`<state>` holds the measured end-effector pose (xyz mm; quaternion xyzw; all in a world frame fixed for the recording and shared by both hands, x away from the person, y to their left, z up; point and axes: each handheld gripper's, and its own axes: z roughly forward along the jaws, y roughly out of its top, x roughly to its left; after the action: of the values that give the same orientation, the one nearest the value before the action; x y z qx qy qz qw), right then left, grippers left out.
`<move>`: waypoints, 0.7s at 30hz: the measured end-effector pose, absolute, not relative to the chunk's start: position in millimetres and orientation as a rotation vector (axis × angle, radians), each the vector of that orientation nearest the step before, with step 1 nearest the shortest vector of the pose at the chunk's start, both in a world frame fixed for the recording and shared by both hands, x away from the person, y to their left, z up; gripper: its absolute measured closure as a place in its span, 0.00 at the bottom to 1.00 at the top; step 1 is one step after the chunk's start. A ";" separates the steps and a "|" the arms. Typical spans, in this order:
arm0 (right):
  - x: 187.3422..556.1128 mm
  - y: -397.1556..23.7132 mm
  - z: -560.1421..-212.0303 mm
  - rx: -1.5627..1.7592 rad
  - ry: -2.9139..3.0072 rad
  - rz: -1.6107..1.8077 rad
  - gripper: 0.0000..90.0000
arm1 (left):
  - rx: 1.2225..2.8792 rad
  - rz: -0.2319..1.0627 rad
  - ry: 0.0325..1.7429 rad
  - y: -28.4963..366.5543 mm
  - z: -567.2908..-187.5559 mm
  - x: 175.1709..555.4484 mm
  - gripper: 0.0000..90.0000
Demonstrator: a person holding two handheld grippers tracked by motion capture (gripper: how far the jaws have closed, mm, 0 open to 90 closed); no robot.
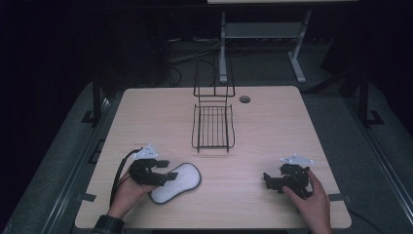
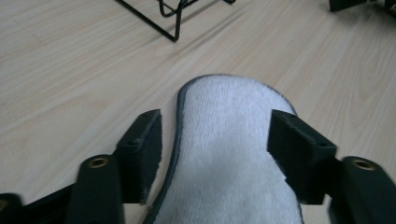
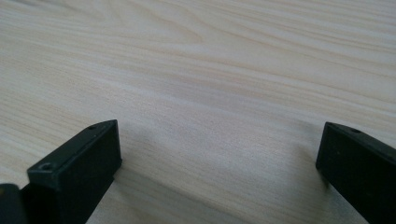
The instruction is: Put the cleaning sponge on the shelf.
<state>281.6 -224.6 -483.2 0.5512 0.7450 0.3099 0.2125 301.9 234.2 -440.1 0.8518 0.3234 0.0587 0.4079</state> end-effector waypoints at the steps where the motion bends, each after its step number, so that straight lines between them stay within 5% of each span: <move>1: 281.6 -224.6 -483.2 1.531 2.069 0.860 0.00 | 2.151 0.146 0.815 234.8 -441.6 300.2 0.32; 6: 281.6 -224.6 -483.2 1.531 2.068 0.860 0.00 | 2.170 0.157 0.794 233.3 -447.6 298.1 0.17; 21: 281.7 -224.6 -483.2 1.531 2.068 0.861 0.00 | 2.220 0.139 0.754 225.6 -458.2 302.7 0.14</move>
<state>281.7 -224.6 -483.2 0.5513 0.7449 0.3099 0.2125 302.7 225.6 -458.2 0.8719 0.2960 0.0546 0.3863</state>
